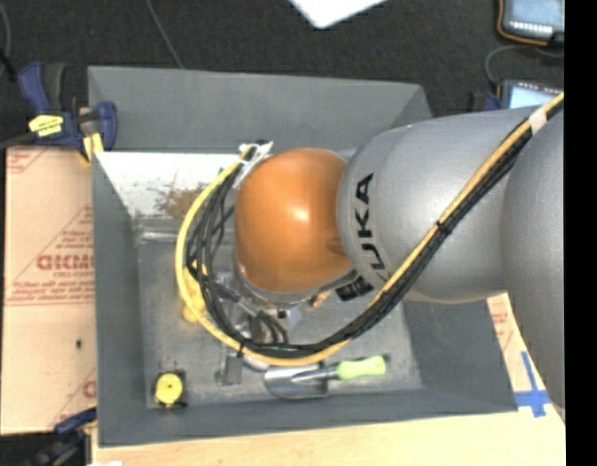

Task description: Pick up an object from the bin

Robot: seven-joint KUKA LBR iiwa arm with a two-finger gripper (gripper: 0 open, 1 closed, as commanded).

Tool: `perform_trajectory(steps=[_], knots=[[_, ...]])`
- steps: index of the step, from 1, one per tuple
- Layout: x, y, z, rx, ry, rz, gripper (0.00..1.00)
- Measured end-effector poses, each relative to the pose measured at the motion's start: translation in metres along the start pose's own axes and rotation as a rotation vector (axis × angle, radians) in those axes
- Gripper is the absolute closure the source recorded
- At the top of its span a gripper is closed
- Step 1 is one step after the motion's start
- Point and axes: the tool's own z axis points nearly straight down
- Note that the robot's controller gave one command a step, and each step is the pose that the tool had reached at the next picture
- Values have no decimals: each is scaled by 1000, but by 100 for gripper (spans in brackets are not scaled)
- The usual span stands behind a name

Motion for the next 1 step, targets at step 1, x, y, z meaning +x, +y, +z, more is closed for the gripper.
perform_trajectory(steps=[1], knots=[[0,0,-2,-1,-2,2,0]])
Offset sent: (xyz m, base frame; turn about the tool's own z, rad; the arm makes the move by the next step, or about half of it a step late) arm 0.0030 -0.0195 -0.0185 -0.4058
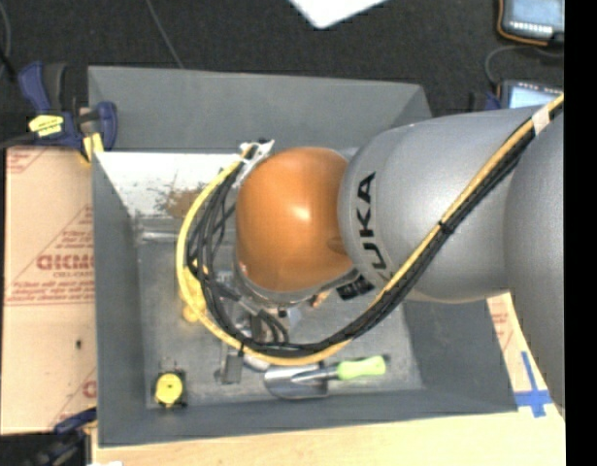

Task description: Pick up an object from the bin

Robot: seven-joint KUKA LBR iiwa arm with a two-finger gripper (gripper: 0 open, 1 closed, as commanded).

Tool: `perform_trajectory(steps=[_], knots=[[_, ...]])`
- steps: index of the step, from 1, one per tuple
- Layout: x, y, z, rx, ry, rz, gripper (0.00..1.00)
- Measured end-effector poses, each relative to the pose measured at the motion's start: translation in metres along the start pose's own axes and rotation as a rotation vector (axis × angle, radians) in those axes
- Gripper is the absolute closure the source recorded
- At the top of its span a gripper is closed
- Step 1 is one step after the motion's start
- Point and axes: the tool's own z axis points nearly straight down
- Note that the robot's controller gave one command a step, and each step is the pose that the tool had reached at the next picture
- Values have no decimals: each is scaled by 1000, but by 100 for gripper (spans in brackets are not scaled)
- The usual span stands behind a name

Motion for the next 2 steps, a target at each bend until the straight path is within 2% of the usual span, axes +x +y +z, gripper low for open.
perform_trajectory(steps=[1,2], knots=[[-2,-5,4,0,-5,-129,0],[-7,-8,47,0,-8,-361,0]])
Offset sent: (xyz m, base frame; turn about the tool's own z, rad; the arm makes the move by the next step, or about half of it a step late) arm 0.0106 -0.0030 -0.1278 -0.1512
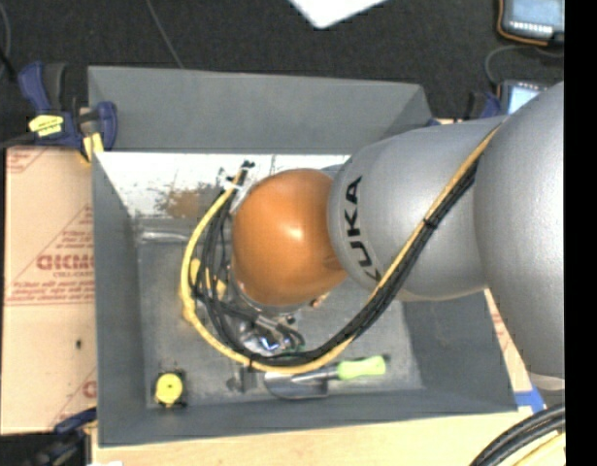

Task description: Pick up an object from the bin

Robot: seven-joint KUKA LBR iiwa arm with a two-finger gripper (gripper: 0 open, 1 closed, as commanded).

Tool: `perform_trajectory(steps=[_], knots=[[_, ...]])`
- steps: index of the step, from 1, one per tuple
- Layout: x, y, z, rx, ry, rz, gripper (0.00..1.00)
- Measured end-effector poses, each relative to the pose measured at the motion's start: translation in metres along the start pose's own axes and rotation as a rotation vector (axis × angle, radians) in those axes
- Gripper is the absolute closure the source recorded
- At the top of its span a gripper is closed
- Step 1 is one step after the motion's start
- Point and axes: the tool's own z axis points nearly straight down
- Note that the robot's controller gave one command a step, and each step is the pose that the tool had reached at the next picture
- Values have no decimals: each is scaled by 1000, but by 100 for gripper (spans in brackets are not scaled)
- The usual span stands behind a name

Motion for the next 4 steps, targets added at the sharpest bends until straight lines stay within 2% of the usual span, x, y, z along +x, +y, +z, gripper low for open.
perform_trajectory(steps=[1,2,3,4], knots=[[6,-2,-5,-2,21,48,0],[-8,-12,-42,-1,-5,82,0],[-13,-64,-5,-2,7,69,0],[-27,-95,36,5,-4,18,0]])
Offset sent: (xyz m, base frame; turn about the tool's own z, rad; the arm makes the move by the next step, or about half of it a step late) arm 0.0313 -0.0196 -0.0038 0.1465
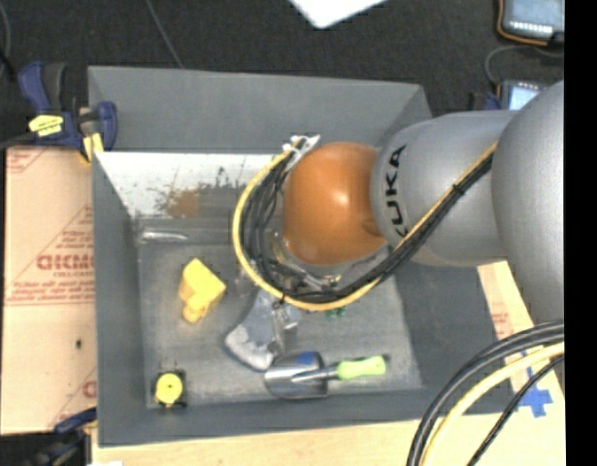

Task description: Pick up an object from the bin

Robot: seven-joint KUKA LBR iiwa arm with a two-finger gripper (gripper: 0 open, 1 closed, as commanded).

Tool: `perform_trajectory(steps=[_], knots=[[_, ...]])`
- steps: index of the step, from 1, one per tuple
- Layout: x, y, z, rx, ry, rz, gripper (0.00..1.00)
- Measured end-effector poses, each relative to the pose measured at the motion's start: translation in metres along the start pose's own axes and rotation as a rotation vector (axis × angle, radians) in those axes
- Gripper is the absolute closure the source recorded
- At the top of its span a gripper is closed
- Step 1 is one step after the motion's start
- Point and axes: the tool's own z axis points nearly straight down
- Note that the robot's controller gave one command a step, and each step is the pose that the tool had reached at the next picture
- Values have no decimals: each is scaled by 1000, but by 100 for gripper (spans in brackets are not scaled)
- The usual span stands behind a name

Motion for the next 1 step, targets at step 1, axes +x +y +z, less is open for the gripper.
perform_trajectory(steps=[1], knots=[[-2,13,42,-8,13,-174,100]])
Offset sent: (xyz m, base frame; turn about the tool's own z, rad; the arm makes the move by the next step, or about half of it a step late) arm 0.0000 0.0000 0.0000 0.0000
